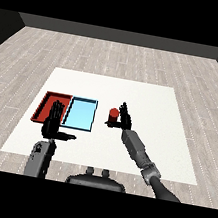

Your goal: Pick the red can and put it in the red box

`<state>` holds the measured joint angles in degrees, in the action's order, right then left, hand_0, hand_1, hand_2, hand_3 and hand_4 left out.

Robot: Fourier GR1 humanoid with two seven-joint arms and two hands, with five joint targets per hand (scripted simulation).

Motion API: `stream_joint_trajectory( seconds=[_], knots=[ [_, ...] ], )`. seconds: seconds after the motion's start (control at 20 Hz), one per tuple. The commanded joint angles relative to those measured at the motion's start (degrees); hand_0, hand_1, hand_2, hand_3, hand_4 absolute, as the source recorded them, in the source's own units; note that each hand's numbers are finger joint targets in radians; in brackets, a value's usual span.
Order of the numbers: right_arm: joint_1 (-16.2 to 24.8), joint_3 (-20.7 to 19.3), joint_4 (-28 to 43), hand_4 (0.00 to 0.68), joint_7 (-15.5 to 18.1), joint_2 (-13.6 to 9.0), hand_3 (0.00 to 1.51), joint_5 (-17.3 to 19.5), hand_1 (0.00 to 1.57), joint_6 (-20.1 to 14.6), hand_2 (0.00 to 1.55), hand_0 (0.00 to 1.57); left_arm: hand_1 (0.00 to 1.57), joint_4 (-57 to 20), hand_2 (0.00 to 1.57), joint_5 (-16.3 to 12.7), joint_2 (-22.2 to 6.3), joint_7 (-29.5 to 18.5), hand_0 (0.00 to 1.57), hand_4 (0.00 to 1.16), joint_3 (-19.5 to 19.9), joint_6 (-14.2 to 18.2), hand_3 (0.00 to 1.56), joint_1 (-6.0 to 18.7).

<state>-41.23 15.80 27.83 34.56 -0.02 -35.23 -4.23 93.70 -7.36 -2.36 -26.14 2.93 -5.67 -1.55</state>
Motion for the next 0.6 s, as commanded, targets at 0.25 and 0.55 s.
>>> stream_joint_trajectory(
  seconds=[0.25, 0.55],
  knots=[
    [-2.37, 4.98, -4.51, 0.0, 1.38, 0.02, 0.0, -6.36, 0.0, 1.59, 0.0, 0.0, 0.0, 0.01, 0.0, 1.23, 0.77, 0.55, 0.0, 0.0, -0.69, 1.43, 0.0, 1.4],
    [-2.15, 4.98, -1.88, 0.0, 0.26, 0.02, 0.0, -4.37, 0.0, -0.71, 0.0, 0.0, 0.0, -2.39, 0.0, 0.75, 1.0, 1.85, 0.0, 0.0, 0.11, 2.36, 0.0, 5.06]
  ],
)
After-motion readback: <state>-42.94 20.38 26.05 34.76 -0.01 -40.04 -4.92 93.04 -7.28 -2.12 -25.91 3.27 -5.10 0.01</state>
